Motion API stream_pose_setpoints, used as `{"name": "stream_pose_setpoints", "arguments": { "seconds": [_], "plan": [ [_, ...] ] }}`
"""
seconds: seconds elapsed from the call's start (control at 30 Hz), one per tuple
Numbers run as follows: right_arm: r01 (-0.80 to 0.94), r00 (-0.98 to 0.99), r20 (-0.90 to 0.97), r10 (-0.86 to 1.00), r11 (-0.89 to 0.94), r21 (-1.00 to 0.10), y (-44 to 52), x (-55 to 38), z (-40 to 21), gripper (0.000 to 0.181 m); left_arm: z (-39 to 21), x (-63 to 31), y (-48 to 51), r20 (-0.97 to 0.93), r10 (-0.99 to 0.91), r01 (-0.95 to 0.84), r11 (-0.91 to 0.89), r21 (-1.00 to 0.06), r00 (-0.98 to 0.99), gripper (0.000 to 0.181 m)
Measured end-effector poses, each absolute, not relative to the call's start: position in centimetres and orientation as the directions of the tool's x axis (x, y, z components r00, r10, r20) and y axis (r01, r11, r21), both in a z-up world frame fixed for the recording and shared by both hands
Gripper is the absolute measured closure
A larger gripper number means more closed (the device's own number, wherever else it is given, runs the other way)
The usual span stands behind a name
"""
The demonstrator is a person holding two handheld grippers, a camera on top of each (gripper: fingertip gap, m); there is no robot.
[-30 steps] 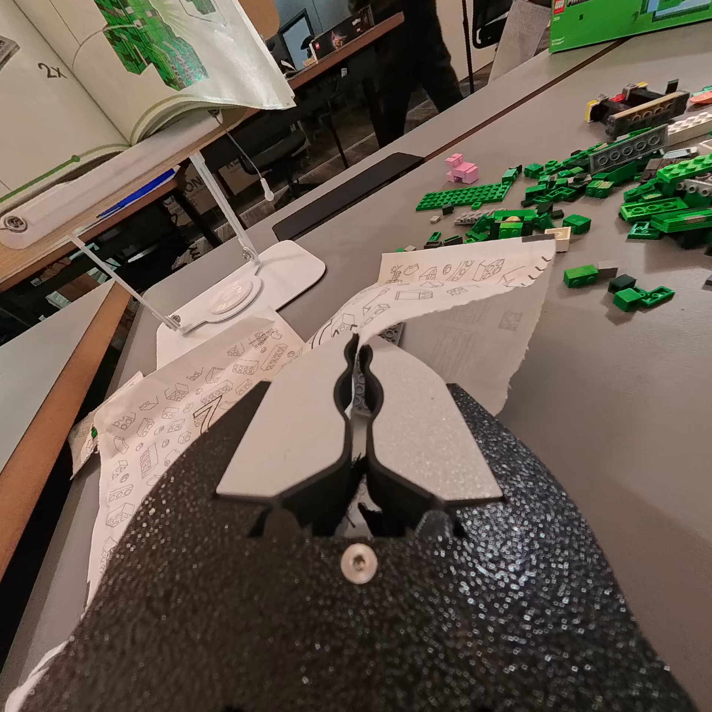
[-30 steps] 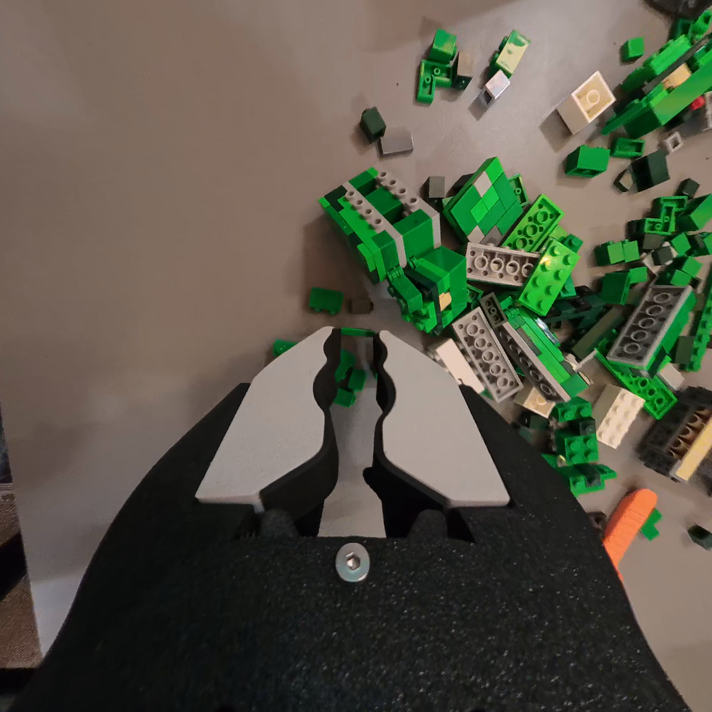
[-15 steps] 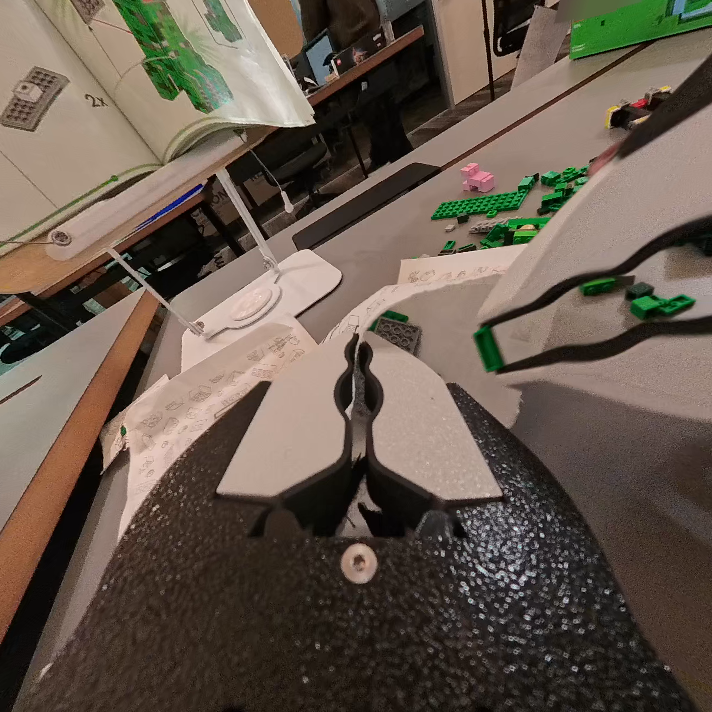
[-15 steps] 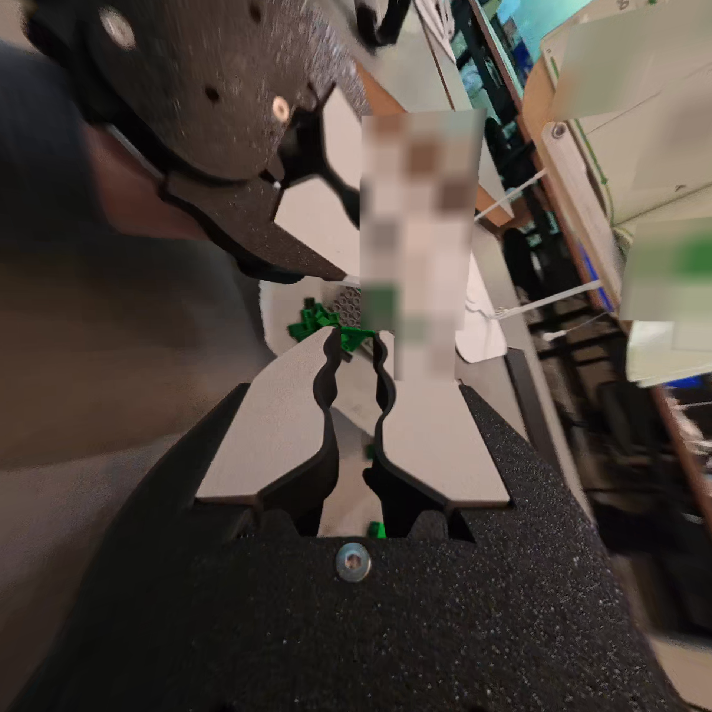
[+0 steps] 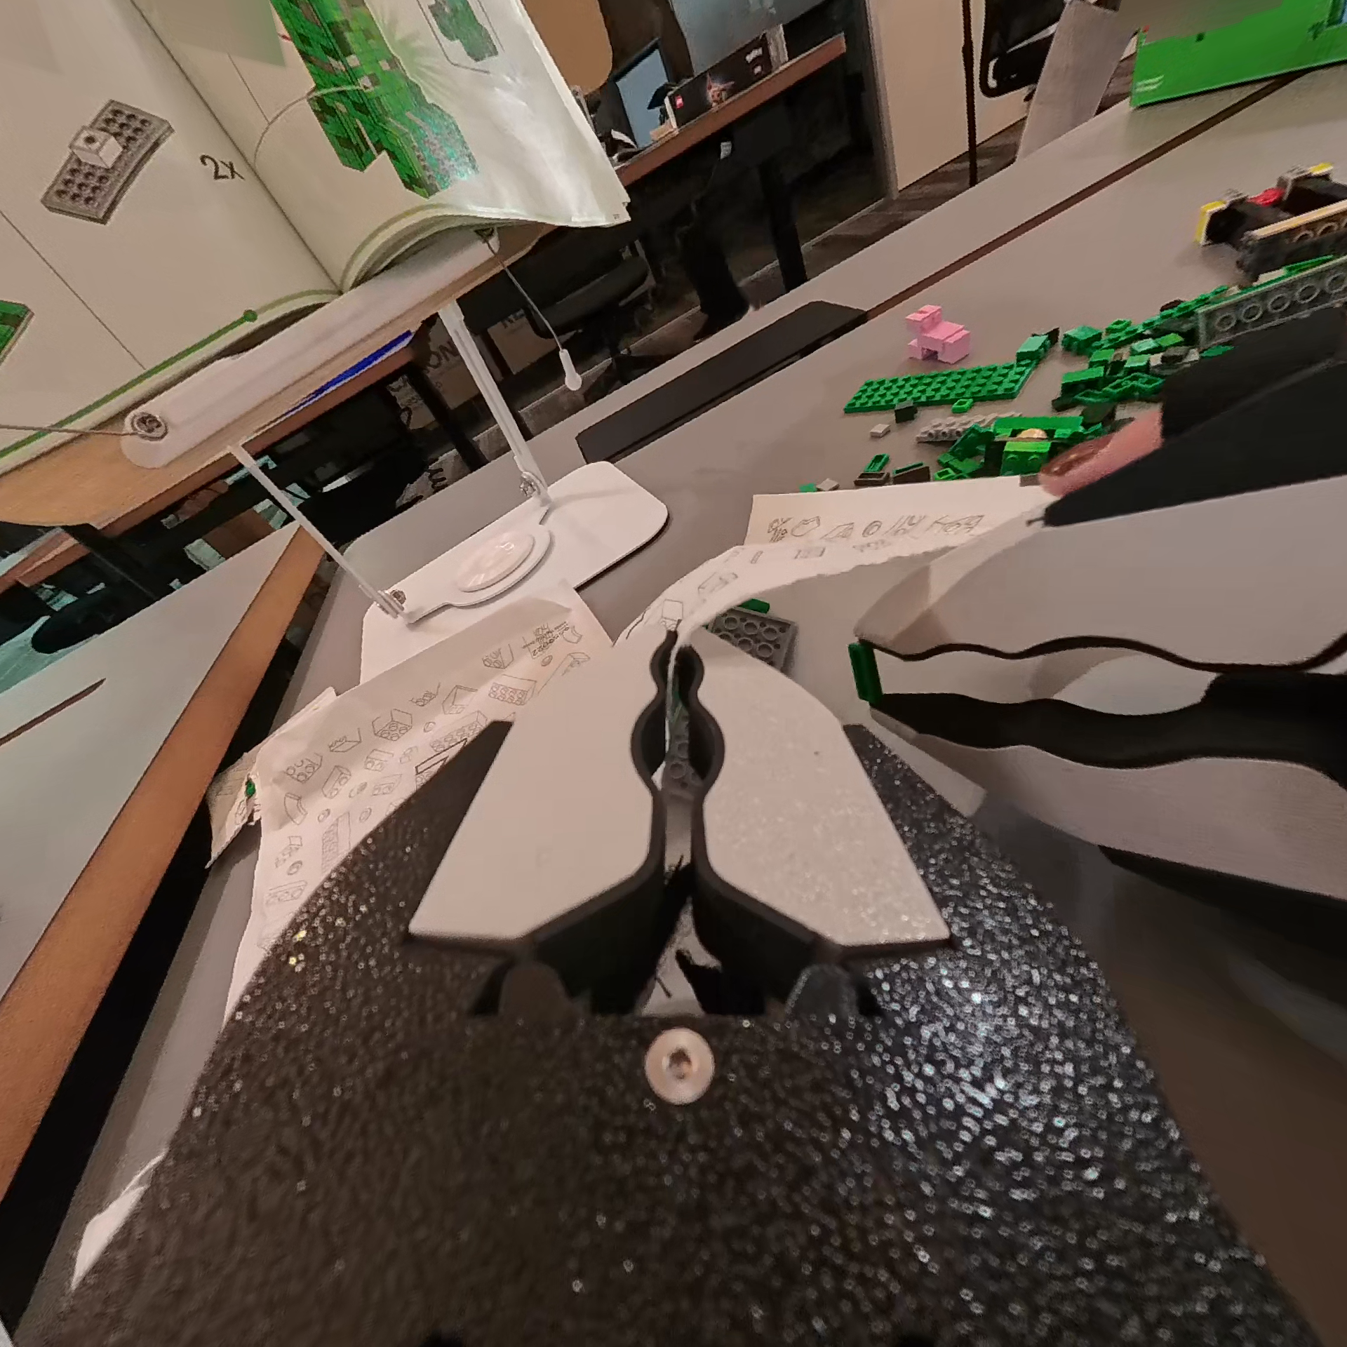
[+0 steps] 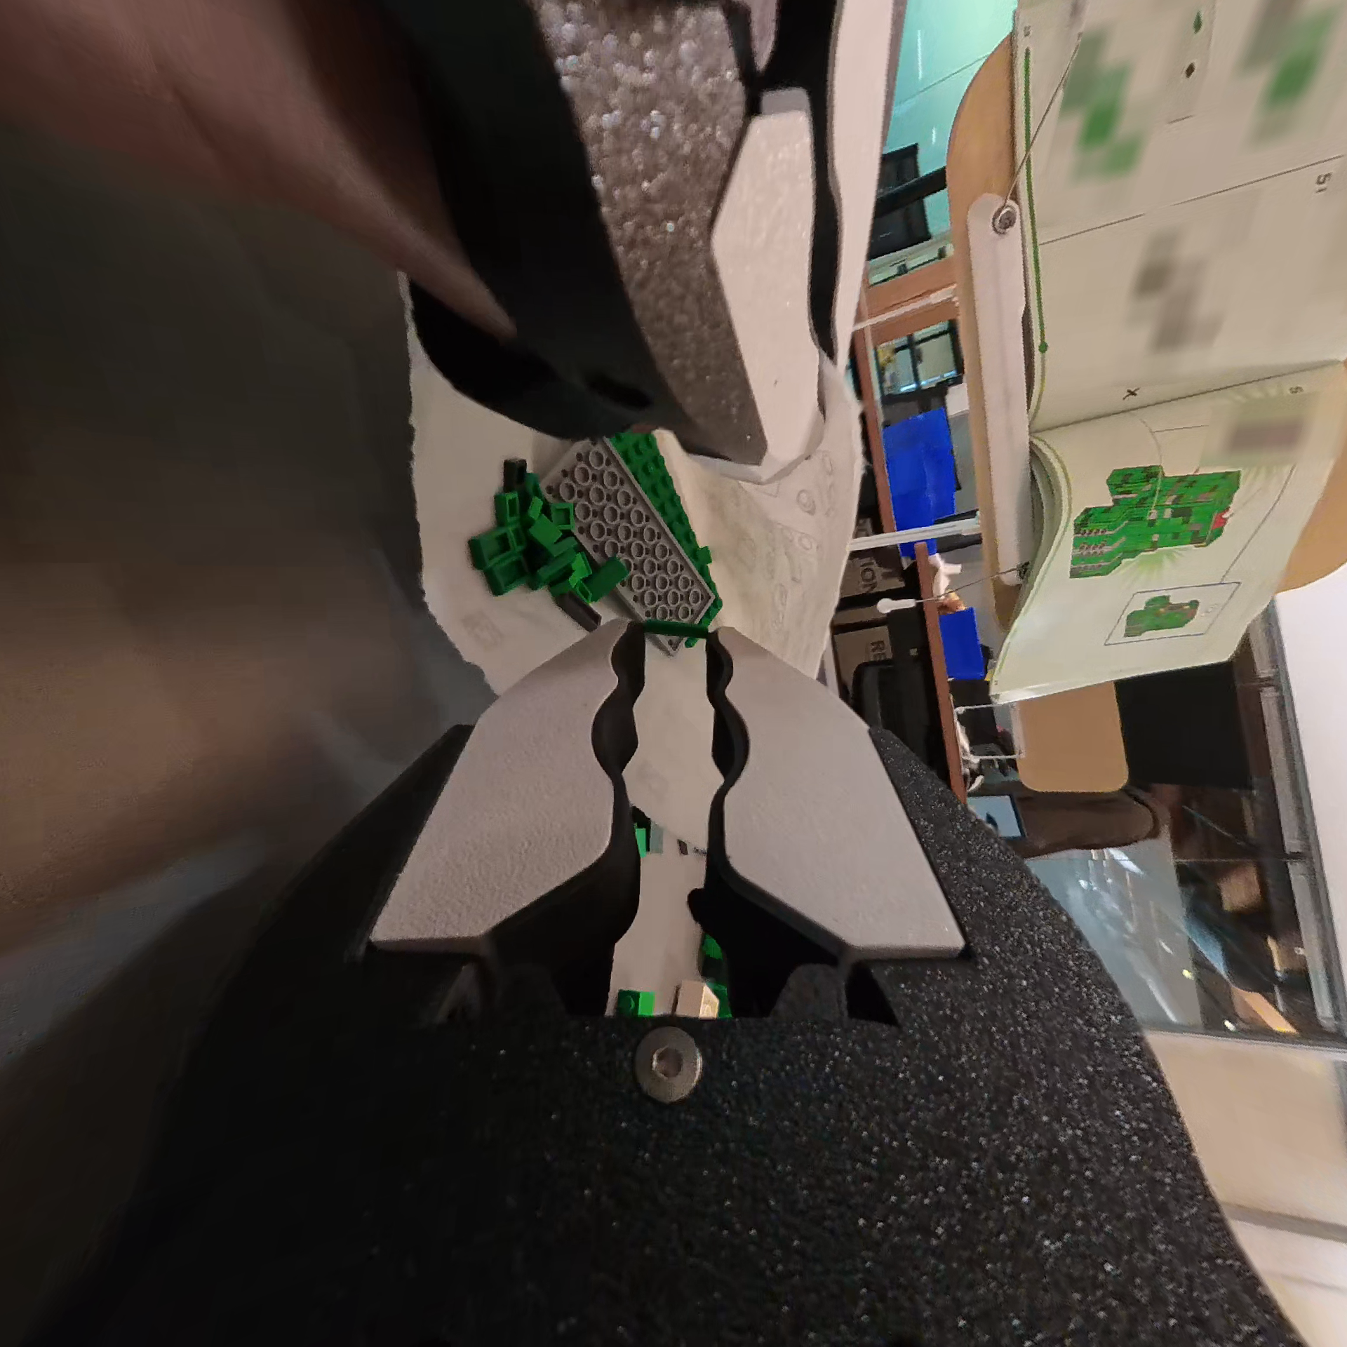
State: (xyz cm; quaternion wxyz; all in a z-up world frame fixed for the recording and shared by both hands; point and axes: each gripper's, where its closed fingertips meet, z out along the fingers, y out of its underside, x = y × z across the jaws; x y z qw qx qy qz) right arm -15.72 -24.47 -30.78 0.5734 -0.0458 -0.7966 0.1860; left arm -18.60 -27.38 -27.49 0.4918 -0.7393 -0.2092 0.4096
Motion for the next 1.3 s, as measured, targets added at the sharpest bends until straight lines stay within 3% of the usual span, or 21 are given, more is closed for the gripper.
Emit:
{"name": "stream_pose_setpoints", "arguments": {
  "seconds": [0.43, 0.83, 1.1, 1.3],
  "plan": [
    [-0.288, -0.214, 0.962, 0.168, 0.930, -0.226, -26.1, -14.6, -30.0, 0.165, -26.8, -18.9, -28.4, -0.325, 0.769, -0.064, -0.349, -0.935, 0.550, 0.181],
    [-0.226, -0.231, 0.951, 0.206, 0.939, -0.258, -25.3, -15.5, -30.5, 0.160, -26.9, -18.8, -28.2, -0.337, 0.758, -0.071, -0.361, -0.930, 0.558, 0.181],
    [-0.233, -0.266, 0.930, 0.255, 0.919, -0.319, -25.3, -15.0, -30.3, 0.161, -27.0, -18.8, -28.2, -0.345, 0.756, -0.073, -0.369, -0.926, 0.557, 0.181],
    [-0.295, -0.347, 0.847, 0.403, 0.810, -0.506, -25.9, -12.3, -28.9, 0.166, -27.0, -18.9, -28.2, -0.348, 0.758, -0.076, -0.370, -0.926, 0.552, 0.181]
  ]
}}
